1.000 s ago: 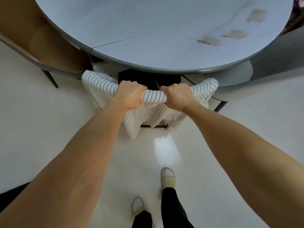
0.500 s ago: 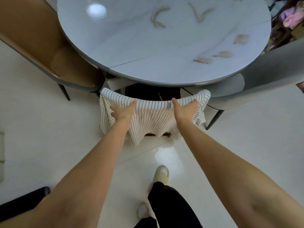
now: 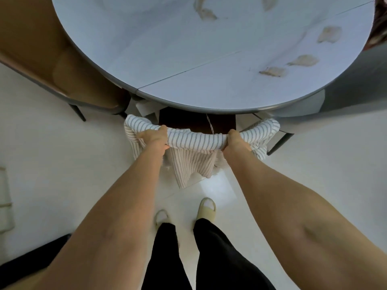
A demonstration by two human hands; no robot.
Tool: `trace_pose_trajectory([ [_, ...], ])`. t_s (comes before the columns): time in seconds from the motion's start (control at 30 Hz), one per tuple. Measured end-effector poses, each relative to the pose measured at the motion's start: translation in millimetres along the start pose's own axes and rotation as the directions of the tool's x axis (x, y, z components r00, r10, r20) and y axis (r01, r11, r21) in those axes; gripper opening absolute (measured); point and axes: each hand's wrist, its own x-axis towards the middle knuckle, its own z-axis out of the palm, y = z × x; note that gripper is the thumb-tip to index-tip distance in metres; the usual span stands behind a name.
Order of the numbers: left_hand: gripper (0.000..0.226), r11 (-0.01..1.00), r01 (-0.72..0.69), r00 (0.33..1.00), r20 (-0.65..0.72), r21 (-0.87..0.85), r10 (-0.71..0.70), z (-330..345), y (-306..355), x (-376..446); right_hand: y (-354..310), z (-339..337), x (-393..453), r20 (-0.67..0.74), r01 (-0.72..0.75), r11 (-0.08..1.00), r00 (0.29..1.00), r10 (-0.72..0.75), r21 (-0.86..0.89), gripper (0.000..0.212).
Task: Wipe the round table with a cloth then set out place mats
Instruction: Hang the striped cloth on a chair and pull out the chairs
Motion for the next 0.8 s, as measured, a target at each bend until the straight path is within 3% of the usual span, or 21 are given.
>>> trace_pose_trajectory([
  [0.4, 0.080, 0.995, 0.044, 0.999, 0.028, 0.085, -0.046, -26.5, 0.0, 12.2, 37.4, 9.4, -17.5, -0.083, -0.042, 0.992, 0.995, 0.052, 0.118, 0.044],
  [0.6, 0.077, 0.998, 0.065, 0.994, 0.085, 0.022, -0.067, -43.0, -17.0, 6.5, 53.5, -5.4, -15.4, -0.076, -0.011, 0.984, 0.997, 0.025, 0.177, 0.048],
  [0.67, 0.073, 0.989, 0.134, 0.983, 0.134, -0.070, -0.124, -52.3, -11.6, 12.9, 57.9, -3.4, -20.5, -0.021, -0.009, 0.969, 1.000, 0.014, 0.248, 0.076],
  [0.73, 0.065, 0.976, 0.198, 0.963, 0.204, -0.092, -0.176, -60.3, -6.7, 17.5, 68.5, 1.3, -29.1, 0.135, -0.103, 0.954, 0.989, 0.067, 0.281, 0.100],
  [0.8, 0.063, 0.967, 0.244, 0.940, 0.263, -0.071, -0.218, -64.5, -2.9, 19.5, 79.2, 6.1, -38.6, 0.314, -0.207, 0.923, 0.944, 0.101, 0.324, 0.091],
])
